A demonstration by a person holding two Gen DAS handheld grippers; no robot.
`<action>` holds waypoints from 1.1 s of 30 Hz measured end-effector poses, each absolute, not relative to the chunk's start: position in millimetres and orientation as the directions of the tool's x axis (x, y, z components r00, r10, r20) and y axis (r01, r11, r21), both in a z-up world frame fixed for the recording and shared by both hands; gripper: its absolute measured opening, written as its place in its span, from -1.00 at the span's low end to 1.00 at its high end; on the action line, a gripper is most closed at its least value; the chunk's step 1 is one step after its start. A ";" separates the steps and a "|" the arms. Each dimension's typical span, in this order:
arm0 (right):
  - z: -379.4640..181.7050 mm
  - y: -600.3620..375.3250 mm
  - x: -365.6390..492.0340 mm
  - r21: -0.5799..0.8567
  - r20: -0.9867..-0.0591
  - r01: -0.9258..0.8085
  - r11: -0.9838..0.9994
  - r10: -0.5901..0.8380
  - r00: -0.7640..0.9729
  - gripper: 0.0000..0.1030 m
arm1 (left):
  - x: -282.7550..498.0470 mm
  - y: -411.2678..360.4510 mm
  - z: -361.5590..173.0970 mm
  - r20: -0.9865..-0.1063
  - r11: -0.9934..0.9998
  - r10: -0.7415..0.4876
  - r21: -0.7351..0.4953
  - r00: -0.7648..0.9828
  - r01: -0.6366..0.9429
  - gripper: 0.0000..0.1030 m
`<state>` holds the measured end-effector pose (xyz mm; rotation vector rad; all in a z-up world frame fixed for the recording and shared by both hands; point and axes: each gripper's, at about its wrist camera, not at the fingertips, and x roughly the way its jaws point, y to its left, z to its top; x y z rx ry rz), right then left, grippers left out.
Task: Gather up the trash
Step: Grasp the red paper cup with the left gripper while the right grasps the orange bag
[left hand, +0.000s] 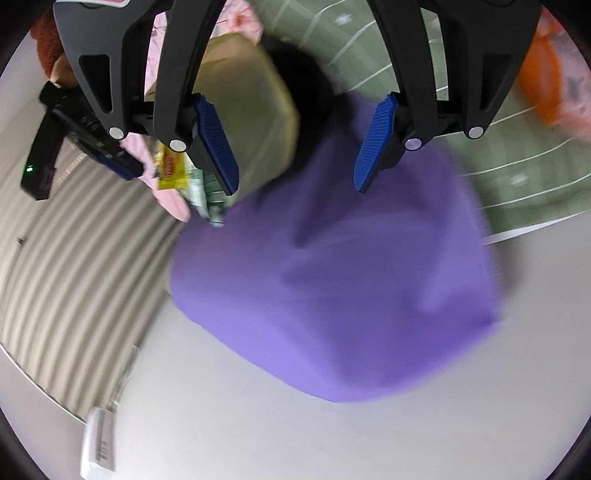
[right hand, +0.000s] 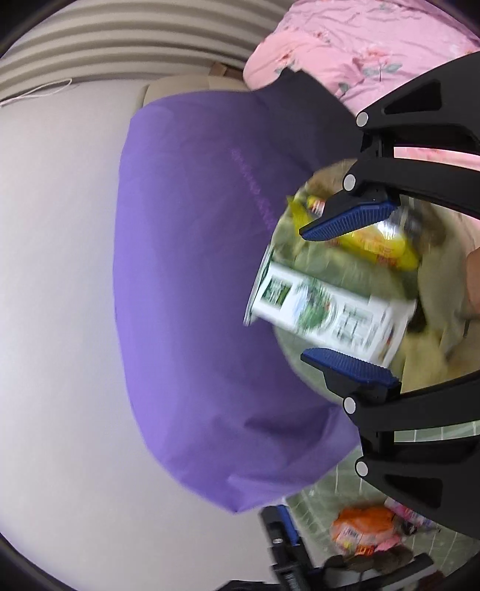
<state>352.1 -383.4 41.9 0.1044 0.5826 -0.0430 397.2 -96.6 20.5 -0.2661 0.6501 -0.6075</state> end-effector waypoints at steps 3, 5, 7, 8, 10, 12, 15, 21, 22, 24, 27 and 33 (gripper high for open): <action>39.5 -349.8 350.1 0.087 -0.553 0.013 0.996 0.037 0.833 0.13 | 380.0 -52.7 12.0 -0.503 0.848 -0.524 -0.384 0.687 0.365 0.20; 33.8 -324.3 350.5 0.079 -0.569 -0.036 0.996 0.075 0.819 0.13 | 368.1 -29.8 6.6 -0.521 0.877 -0.473 -0.360 0.711 0.319 0.20; 29.2 -304.3 349.7 0.083 -0.581 -0.067 0.994 0.103 0.808 0.13 | 359.6 14.0 1.5 -0.541 0.905 -0.413 -0.334 0.733 0.264 0.20; 27.7 -291.6 350.1 0.096 -0.582 -0.093 0.991 0.132 0.803 0.13 | 355.3 27.5 -1.1 -0.546 0.915 -0.388 -0.324 0.742 0.239 0.20; 28.0 -270.7 349.1 0.111 -0.569 -0.139 0.984 0.177 0.803 0.18 | 348.9 57.1 -5.4 -0.558 0.936 -0.325 -0.304 0.764 0.177 0.20; 28.7 -252.4 349.0 0.118 -0.549 -0.196 0.973 0.228 0.804 0.28 | 338.7 87.1 -12.1 -0.569 0.951 -0.258 -0.291 0.781 0.102 0.20; 25.3 -217.4 354.4 0.139 -0.561 -0.313 0.940 0.335 0.757 0.40 | 320.4 132.9 -21.1 -0.583 0.958 -0.167 -0.285 0.795 -0.008 0.20; 3.4 -144.8 360.8 0.087 -0.632 -0.449 0.889 0.398 0.665 0.40 | 295.3 224.6 -49.3 -0.612 0.926 0.007 -0.294 0.791 -0.236 0.20; -0.7 -135.0 360.9 0.083 -0.641 -0.462 0.883 0.402 0.654 0.40 | 294.2 240.0 -54.5 -0.617 0.911 0.023 -0.312 0.786 -0.272 0.20; -12.0 -117.4 365.5 0.095 -0.661 -0.472 0.876 0.410 0.628 0.40 | 297.8 260.6 -65.5 -0.634 0.873 0.042 -0.352 0.772 -0.337 0.20; -29.9 -95.3 370.6 0.104 -0.692 -0.483 0.869 0.412 0.592 0.40 | 313.4 285.0 -79.8 -0.637 0.813 0.054 -0.419 0.769 -0.404 0.20; -55.4 -71.6 367.4 0.040 -0.737 -0.500 0.865 0.364 0.570 0.40 | 363.3 304.5 -110.9 -0.699 0.762 0.160 -0.361 0.697 -0.537 0.20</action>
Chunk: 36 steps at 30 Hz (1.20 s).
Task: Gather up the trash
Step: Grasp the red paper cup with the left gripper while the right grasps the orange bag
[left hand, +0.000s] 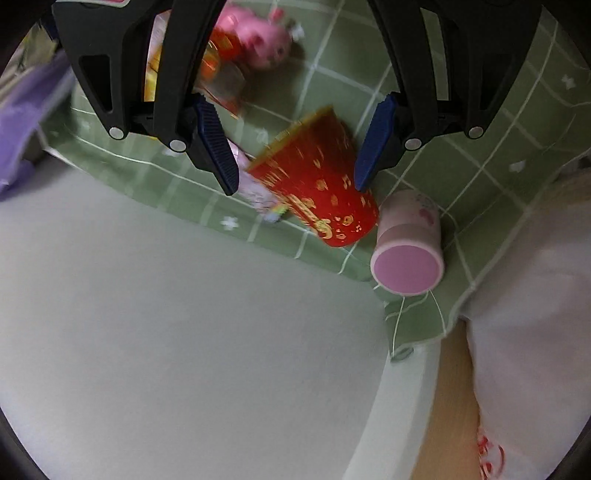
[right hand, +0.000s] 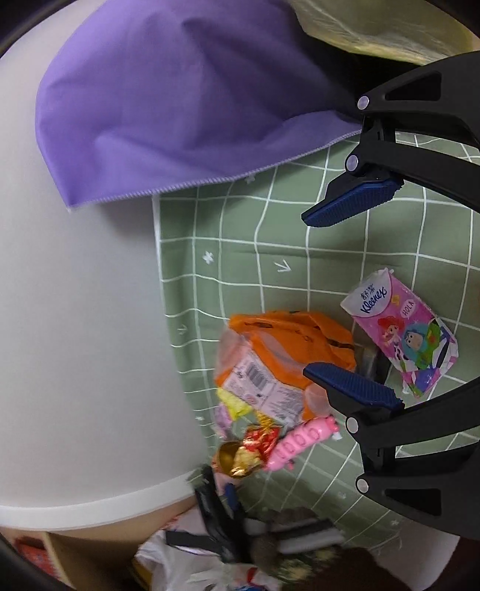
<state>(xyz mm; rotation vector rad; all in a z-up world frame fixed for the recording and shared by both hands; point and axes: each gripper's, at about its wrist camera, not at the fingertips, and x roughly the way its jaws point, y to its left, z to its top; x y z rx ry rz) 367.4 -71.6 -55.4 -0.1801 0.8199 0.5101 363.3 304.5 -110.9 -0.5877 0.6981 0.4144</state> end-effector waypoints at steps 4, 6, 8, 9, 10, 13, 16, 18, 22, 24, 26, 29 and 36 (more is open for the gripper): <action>-61.1 -60.5 365.6 -0.063 -0.743 -0.483 0.874 0.282 0.607 0.40 | 371.1 319.8 -124.8 -0.739 0.724 0.130 -0.385 0.661 -0.573 0.22; -62.1 -56.2 368.5 -0.034 -0.739 -0.497 0.867 0.313 0.597 0.40 | 366.6 325.4 -123.4 -0.745 0.711 0.090 -0.417 0.661 -0.566 0.15; -64.2 -51.4 377.3 0.060 -0.742 -0.520 0.852 0.387 0.548 0.40 | 359.2 327.8 -119.6 -0.754 0.724 0.055 -0.422 0.655 -0.547 0.07; -66.3 -47.0 381.9 0.103 -0.744 -0.532 0.840 0.420 0.520 0.40 | 354.6 327.3 -116.9 -0.754 0.735 0.041 -0.422 0.656 -0.531 0.02; -68.5 -41.6 386.2 0.132 -0.745 -0.547 0.826 0.447 0.495 0.40 | 348.4 326.4 -113.7 -0.752 0.748 0.026 -0.422 0.658 -0.512 -0.03; -79.6 -23.1 401.5 0.120 -0.752 -0.578 0.807 0.454 0.478 0.40 | 328.2 318.5 -103.9 -0.744 0.793 -0.049 -0.434 0.667 -0.426 -0.26; -92.4 -9.4 420.8 0.130 -0.762 -0.589 0.797 0.461 0.455 0.40 | 311.4 307.4 -101.4 -0.751 0.837 -0.133 -0.434 0.647 -0.332 -0.37; -100.2 -2.1 432.7 0.124 -0.773 -0.600 0.790 0.456 0.441 0.28 | 302.1 301.9 -104.9 -0.763 0.858 -0.146 -0.415 0.630 -0.304 -0.37; -116.0 5.8 446.0 0.258 -0.802 -0.627 0.735 0.525 0.285 -0.53 | 281.2 294.7 -95.6 -0.740 0.890 -0.104 -0.367 0.665 -0.270 -0.15; -110.7 2.4 438.6 0.278 -0.794 -0.632 0.723 0.543 0.272 -0.79 | 275.9 292.8 -87.6 -0.712 0.905 -0.093 -0.351 0.696 -0.239 -0.02; -97.2 -3.9 421.5 0.234 -0.784 -0.645 0.727 0.534 0.317 -0.87 | 275.5 289.6 -82.7 -0.706 0.923 -0.067 -0.311 0.706 -0.224 0.06; -76.4 -19.6 402.7 0.187 -0.767 -0.644 0.742 0.520 0.376 -0.88 | 287.2 292.6 -88.5 -0.699 0.929 -0.033 -0.285 0.714 -0.237 0.13; -35.0 -67.9 391.5 0.177 -0.715 -0.541 0.822 0.485 0.504 -0.89 | 331.4 306.8 -102.7 -0.734 0.926 0.102 -0.176 0.672 -0.333 0.11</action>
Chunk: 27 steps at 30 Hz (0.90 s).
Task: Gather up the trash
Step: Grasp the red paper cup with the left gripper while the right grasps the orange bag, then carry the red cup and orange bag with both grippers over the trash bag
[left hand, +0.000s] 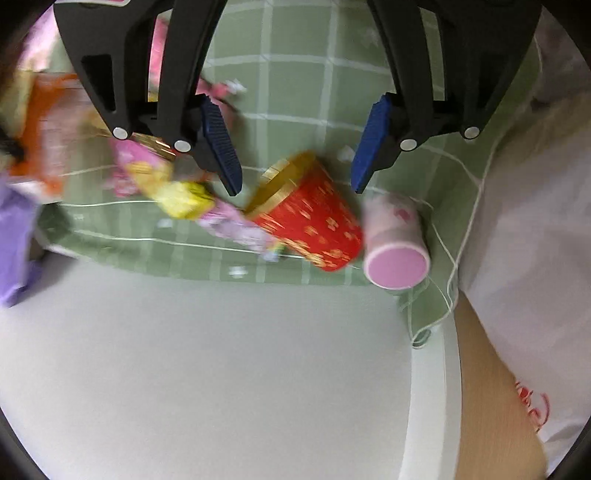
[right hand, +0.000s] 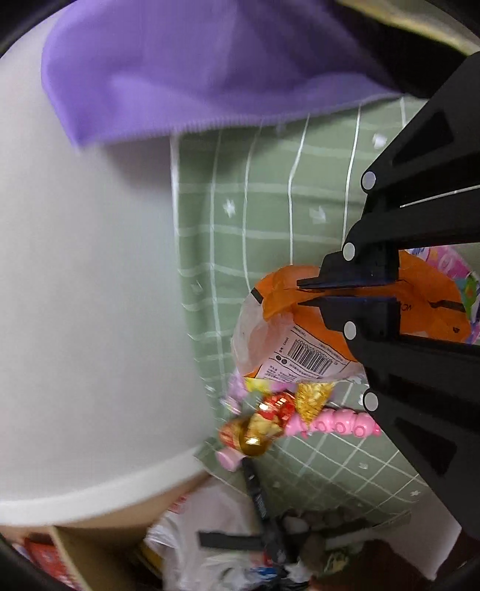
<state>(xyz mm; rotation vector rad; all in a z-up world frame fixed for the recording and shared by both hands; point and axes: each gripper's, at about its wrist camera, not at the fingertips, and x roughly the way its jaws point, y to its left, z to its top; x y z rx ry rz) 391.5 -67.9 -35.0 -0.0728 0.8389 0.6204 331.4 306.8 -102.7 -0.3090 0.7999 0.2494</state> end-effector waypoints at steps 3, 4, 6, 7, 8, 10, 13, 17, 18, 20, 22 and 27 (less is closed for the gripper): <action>-25.3 -84.1 387.7 0.142 -0.710 -0.525 0.839 0.456 0.537 -0.89 | 350.7 317.2 -116.1 -0.779 0.906 0.122 -0.166 0.616 -0.389 -0.35; -25.3 -87.4 387.1 0.131 -0.713 -0.520 0.844 0.445 0.542 -0.89 | 352.6 320.9 -119.3 -0.788 0.898 0.129 -0.165 0.602 -0.408 -0.43; -27.3 -99.7 386.2 0.126 -0.720 -0.502 0.856 0.427 0.548 -0.89 | 352.0 326.4 -118.8 -0.787 0.880 0.133 -0.186 0.602 -0.437 -0.81; -29.7 -105.8 386.7 0.134 -0.725 -0.491 0.861 0.423 0.544 -0.89 | 349.1 326.9 -115.0 -0.779 0.877 0.135 -0.195 0.613 -0.440 -0.88; -30.8 -110.5 386.1 0.139 -0.727 -0.485 0.864 0.421 0.542 -0.89 | 345.6 326.1 -109.9 -0.770 0.877 0.139 -0.196 0.623 -0.439 -0.93; -34.1 -113.5 385.2 0.154 -0.732 -0.475 0.867 0.423 0.534 -0.89 | 336.0 321.7 -95.6 -0.751 0.884 0.137 -0.202 0.646 -0.422 -0.94; -33.0 -117.2 381.4 0.170 -0.730 -0.469 0.867 0.430 0.531 -0.89 | 318.5 309.0 -65.6 -0.713 0.904 0.103 -0.223 0.693 -0.364 -0.94; -20.8 -119.6 373.5 0.168 -0.707 -0.468 0.868 0.437 0.556 -0.89 | 300.6 281.4 -23.6 -0.655 0.932 0.046 -0.242 0.754 -0.268 -0.94; -13.9 -122.4 371.6 0.164 -0.696 -0.466 0.869 0.437 0.569 -0.89 | 297.9 271.7 -13.4 -0.641 0.942 0.036 -0.236 0.767 -0.241 -0.94; 1.0 -127.7 368.5 0.153 -0.672 -0.458 0.876 0.432 0.602 -0.89 | 295.7 247.8 8.0 -0.612 0.961 0.008 -0.213 0.791 -0.175 -0.94; 18.3 -137.8 365.9 0.140 -0.644 -0.444 0.885 0.422 0.638 -0.89 | 297.1 223.7 26.6 -0.585 0.972 -0.035 -0.208 0.810 -0.108 -0.94; 72.4 -179.2 353.8 0.076 -0.548 -0.372 0.925 0.351 0.760 -0.89 | 311.0 157.9 73.3 -0.494 0.969 -0.195 -0.229 0.848 0.089 -0.94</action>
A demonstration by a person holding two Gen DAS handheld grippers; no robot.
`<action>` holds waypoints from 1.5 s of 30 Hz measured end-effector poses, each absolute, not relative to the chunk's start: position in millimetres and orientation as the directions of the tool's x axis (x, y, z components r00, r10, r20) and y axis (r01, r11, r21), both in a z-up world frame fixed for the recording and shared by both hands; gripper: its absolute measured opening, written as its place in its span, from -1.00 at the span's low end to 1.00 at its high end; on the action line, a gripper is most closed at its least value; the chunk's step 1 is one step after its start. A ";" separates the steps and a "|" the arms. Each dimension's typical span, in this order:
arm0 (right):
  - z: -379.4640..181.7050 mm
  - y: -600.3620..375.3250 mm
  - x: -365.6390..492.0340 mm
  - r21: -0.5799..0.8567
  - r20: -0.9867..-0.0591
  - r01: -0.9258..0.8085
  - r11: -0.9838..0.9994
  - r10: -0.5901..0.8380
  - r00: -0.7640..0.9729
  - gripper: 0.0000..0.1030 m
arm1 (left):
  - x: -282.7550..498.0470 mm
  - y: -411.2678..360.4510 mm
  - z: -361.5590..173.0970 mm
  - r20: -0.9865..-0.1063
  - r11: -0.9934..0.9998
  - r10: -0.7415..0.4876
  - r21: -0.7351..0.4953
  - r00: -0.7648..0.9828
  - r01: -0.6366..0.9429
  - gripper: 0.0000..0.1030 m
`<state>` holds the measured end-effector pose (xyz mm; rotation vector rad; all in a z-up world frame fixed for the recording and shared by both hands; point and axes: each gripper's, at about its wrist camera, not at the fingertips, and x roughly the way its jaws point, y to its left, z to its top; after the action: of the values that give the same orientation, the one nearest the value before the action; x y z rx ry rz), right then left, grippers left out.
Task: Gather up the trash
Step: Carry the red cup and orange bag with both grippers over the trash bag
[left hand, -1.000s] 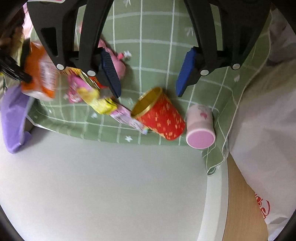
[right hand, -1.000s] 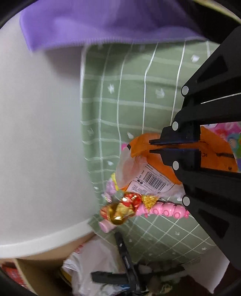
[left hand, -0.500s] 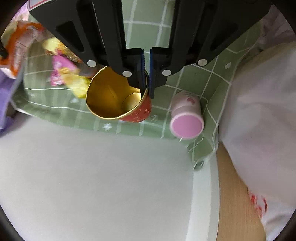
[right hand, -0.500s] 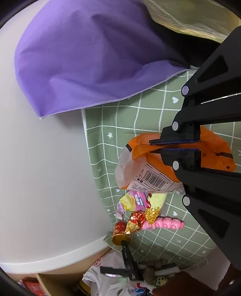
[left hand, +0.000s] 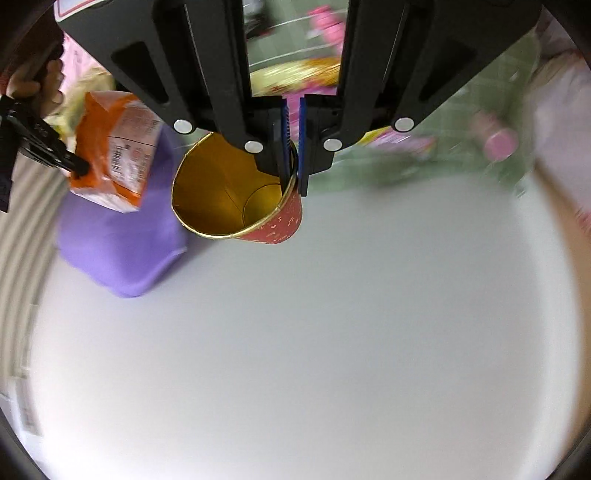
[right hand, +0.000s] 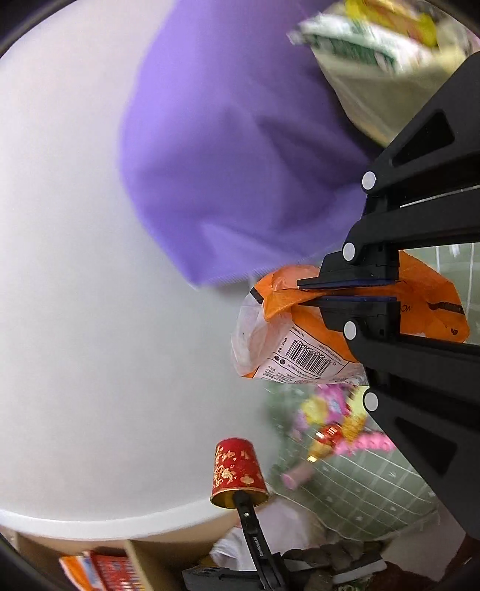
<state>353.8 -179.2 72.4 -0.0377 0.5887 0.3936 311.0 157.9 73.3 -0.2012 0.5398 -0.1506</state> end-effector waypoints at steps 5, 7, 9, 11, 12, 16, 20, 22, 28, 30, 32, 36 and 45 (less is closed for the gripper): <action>109.5 -231.8 340.0 0.023 -0.463 -0.239 0.971 0.222 0.858 -0.89 | 330.8 87.7 106.7 -0.423 0.928 -0.362 -0.250 0.831 0.277 -0.94; 120.5 -252.9 333.8 0.010 -0.438 -0.179 0.984 0.165 0.884 -0.89 | 336.3 59.1 116.0 -0.407 0.909 -0.414 -0.238 0.814 0.344 -0.94; 129.3 -275.9 328.5 -0.006 -0.413 -0.108 0.994 0.096 0.906 -0.89 | 340.0 29.8 124.0 -0.396 0.883 -0.469 -0.224 0.789 0.412 -0.94; 134.7 -298.8 321.5 -0.012 -0.399 -0.036 0.999 0.028 0.917 -0.89 | 342.1 1.3 130.6 -0.386 0.854 -0.519 -0.207 0.763 0.477 -0.94; 136.4 -309.8 318.2 -0.012 -0.394 -0.002 1.000 -0.002 0.919 -0.89 | 343.7 -10.4 132.4 -0.383 0.841 -0.540 -0.201 0.749 0.503 -0.94; 139.2 -348.2 305.8 -0.011 -0.384 0.107 0.994 -0.103 0.917 -0.89 | 346.1 -60.5 138.3 -0.383 0.784 -0.610 -0.165 0.694 0.598 -0.94; 141.9 -382.2 289.8 -0.004 -0.374 0.194 0.981 -0.182 0.909 -0.89 | 345.3 -104.3 137.8 -0.392 0.740 -0.652 -0.145 0.649 0.657 -0.94; 141.5 -393.9 282.8 -0.007 -0.374 0.222 0.975 -0.209 0.904 -0.89 | 345.1 -121.3 136.3 -0.400 0.720 -0.668 -0.136 0.627 0.681 -0.94; 136.7 -415.6 274.7 -0.009 -0.388 0.268 0.963 -0.250 0.887 -0.89 | 348.9 -163.7 133.3 -0.429 0.675 -0.700 -0.137 0.571 0.725 -0.94; 136.7 -422.6 275.8 -0.006 -0.394 0.275 0.961 -0.255 0.883 -0.89 | 355.6 -162.4 126.5 -0.439 0.651 -0.721 -0.162 0.536 0.742 -0.94; 134.0 -429.5 276.3 -0.012 -0.399 0.283 0.959 -0.264 0.878 -0.89 | 361.3 -169.6 121.7 -0.455 0.623 -0.739 -0.182 0.497 0.760 -0.94; 125.3 -442.7 288.7 -0.004 -0.425 0.275 0.961 -0.251 0.870 -0.89 | 370.3 -209.4 102.9 -0.504 0.592 -0.740 -0.176 0.445 0.786 -0.94; 44.9 -461.6 357.1 0.049 -0.581 0.152 0.987 -0.096 0.809 -0.89 | 410.2 -290.9 17.7 -0.702 0.620 -0.610 -0.135 0.367 0.773 -0.92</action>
<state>357.1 -461.6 44.9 0.0942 0.6152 -0.1325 410.2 -290.9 17.7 0.2329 0.7924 -0.8986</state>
